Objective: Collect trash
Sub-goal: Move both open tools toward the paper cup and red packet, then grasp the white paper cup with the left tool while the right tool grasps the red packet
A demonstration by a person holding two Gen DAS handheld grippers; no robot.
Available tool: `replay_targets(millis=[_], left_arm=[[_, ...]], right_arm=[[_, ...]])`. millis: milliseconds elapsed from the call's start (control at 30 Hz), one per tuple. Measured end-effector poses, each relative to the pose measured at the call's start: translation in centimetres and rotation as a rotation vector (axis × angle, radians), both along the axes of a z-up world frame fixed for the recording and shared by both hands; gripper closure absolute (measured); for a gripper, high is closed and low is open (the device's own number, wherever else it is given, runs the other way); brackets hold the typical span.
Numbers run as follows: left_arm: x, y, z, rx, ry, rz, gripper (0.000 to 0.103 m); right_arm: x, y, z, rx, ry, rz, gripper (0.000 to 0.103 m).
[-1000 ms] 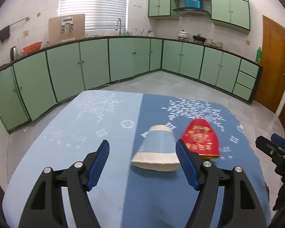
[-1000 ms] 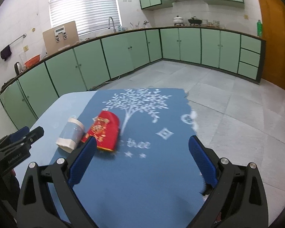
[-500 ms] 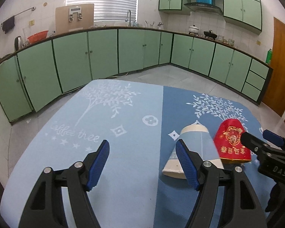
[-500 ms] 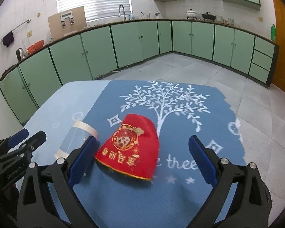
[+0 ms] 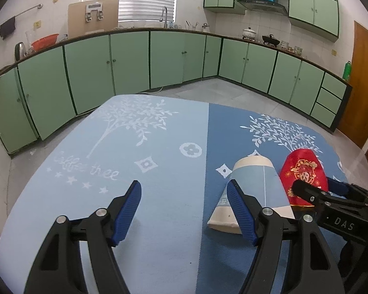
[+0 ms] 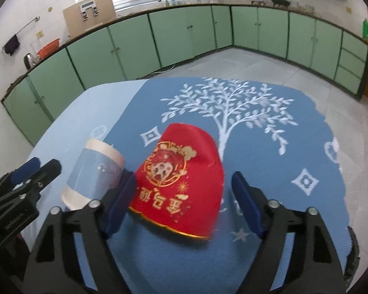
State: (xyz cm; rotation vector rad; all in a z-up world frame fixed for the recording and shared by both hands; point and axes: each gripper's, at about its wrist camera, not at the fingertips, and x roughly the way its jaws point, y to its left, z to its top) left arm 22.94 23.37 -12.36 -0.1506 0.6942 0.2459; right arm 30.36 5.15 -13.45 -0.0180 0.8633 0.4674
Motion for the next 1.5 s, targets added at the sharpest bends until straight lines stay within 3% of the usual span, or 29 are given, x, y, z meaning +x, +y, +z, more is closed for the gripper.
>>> replay_targets(millis=[333, 700, 900, 1000, 1133, 1500], left_arm=[[0.4, -1.9, -0.4, -0.012, 0.014, -0.04, 0.032], [1.2, -4.4, -0.9, -0.062, 0.048, -0.126, 0.026], [1.5, -5.3, -1.4, -0.108, 0.054, -0.154, 0.049], [1.5, -5.6, -1.4, -0.128, 0.041, -0.169, 0.073], [1.3, -6.6, -1.0, -0.096, 0.017, -0.187, 0.09], [-0.2, -6.9, 0.2, -0.092, -0.028, -0.161, 0.091]], right_arm=[[-0.7, -1.2, 0.5, 0.043, -0.008, 0.015, 0.071], [-1.5, -2.5, 1.7, 0.066, -0.053, 0.029, 0.081], [-1.4, -3.3, 1.4, 0.073, -0.042, 0.017, 0.081], [-1.3, -3.6, 1.3, 0.084, -0.033, 0.012, 0.081], [-1.5, -3.9, 1.5, 0.092, -0.034, 0.01, 0.081], [-2.8, -5.3, 3.5, 0.092, -0.06, 0.006, 0.089]])
